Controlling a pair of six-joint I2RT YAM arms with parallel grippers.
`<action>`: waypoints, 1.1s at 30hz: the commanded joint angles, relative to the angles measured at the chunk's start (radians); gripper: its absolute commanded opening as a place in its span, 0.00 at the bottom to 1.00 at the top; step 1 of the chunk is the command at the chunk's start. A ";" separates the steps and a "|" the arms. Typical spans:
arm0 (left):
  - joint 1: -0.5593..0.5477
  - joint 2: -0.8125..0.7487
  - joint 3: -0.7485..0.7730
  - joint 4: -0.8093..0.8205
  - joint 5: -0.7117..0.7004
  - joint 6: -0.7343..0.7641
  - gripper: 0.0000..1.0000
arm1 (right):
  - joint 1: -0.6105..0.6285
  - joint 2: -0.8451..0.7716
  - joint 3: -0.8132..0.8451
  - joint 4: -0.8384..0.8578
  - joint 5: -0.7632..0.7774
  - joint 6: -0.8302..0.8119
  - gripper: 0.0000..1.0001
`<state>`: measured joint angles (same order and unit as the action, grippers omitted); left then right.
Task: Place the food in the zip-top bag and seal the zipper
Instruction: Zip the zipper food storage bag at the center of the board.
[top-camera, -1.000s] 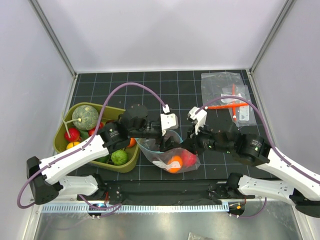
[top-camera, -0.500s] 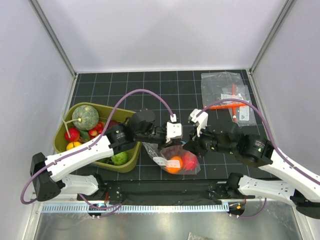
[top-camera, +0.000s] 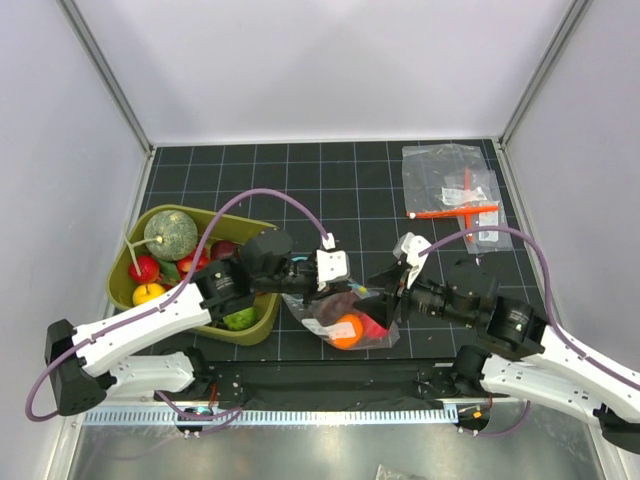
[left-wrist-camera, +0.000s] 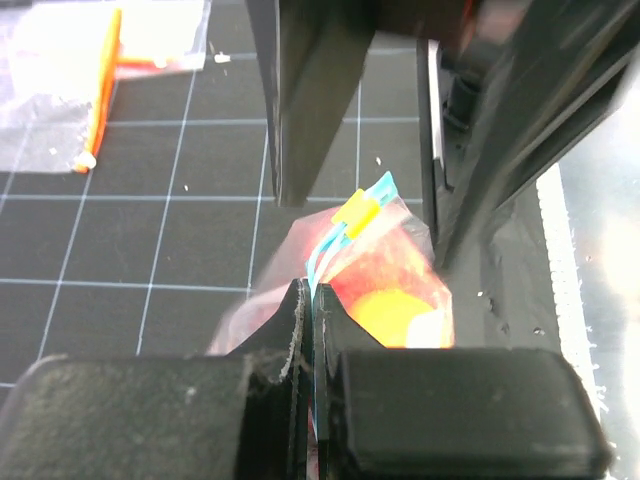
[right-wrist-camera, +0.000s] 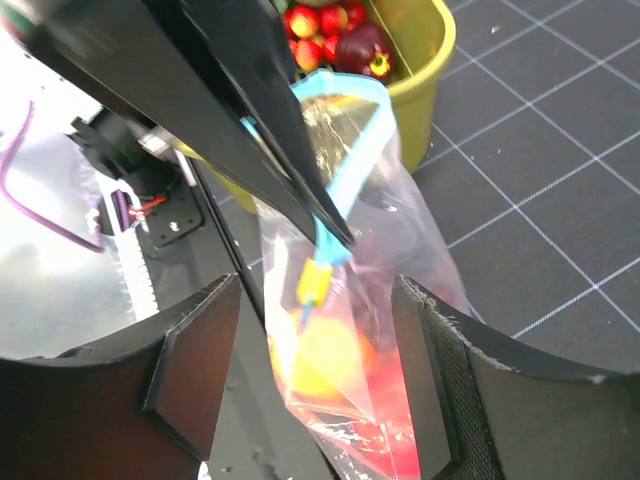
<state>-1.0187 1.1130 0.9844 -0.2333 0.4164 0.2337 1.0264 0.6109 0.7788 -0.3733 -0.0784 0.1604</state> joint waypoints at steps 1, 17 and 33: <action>0.003 -0.039 0.003 0.068 0.022 -0.028 0.00 | 0.004 -0.034 -0.065 0.178 0.028 -0.016 0.67; 0.003 -0.042 0.010 0.065 0.018 -0.054 0.05 | 0.003 -0.117 -0.131 0.218 0.074 0.002 0.01; 0.000 -0.039 0.034 0.058 0.147 -0.099 0.46 | 0.004 -0.083 -0.130 0.229 -0.079 -0.035 0.01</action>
<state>-1.0164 1.0626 0.9848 -0.2031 0.5186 0.1539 1.0264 0.5262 0.6415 -0.2008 -0.1089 0.1463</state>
